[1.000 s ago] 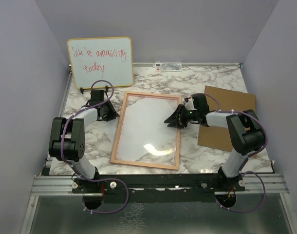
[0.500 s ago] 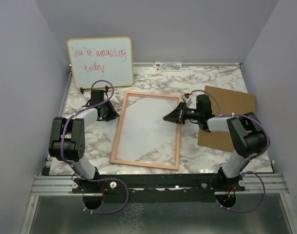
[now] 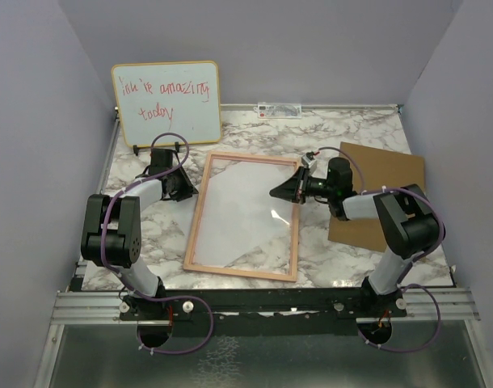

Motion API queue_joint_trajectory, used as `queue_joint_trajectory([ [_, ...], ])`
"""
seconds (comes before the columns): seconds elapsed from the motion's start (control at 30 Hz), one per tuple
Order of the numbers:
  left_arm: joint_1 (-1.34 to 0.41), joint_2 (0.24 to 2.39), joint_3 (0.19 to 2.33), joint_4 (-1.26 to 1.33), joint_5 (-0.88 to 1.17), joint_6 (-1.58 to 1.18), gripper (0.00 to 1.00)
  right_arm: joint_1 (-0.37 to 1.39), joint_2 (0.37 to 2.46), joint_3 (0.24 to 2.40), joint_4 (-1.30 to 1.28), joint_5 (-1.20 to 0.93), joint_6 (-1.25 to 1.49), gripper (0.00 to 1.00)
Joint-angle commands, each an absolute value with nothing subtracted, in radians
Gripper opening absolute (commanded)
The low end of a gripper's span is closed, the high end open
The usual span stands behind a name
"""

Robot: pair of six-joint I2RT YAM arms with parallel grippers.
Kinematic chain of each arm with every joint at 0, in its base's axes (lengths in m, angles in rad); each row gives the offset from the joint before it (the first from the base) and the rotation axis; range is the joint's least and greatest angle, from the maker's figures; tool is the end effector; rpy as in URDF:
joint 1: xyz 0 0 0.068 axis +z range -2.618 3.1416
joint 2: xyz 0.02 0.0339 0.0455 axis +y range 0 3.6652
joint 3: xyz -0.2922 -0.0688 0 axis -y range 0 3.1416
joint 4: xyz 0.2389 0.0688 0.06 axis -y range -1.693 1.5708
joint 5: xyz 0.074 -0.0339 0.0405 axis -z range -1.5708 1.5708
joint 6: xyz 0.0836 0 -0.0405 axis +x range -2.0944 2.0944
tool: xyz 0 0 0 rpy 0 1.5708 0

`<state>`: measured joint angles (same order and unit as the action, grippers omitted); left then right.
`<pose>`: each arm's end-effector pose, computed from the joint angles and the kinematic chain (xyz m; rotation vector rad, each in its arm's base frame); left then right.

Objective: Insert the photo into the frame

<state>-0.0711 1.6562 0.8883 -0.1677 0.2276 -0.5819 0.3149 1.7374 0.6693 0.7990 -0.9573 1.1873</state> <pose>0.3485 -0.0437 0.1567 -0.5531 2.4989 -0.5465 0.3153 0.1746 0.1887 0.1310 2.1861 1.8310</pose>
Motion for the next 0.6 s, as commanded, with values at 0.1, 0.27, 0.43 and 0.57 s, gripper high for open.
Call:
queue_joint_trajectory([
  [0.1, -0.067, 1.645, 0.902, -0.194, 0.225, -0.571, 0.29, 0.336, 1.793, 0.678, 0.916, -0.985, 1.237, 0.03],
  [0.27, -0.066, 1.645, 0.905, -0.195, 0.224, -0.571, 0.29, 0.343, 1.801, 0.679, 0.879, -0.951, 1.222, 0.03],
  [0.43, -0.067, 1.646, 0.904, -0.195, 0.225, -0.571, 0.29, 0.343, 1.755, 0.677, 0.724, -0.877, 1.13, 0.03],
  [0.57, -0.066, 1.648, 0.901, -0.194, 0.229, -0.573, 0.29, 0.343, 1.737, 0.663, 0.686, -0.827, 1.117, 0.03],
])
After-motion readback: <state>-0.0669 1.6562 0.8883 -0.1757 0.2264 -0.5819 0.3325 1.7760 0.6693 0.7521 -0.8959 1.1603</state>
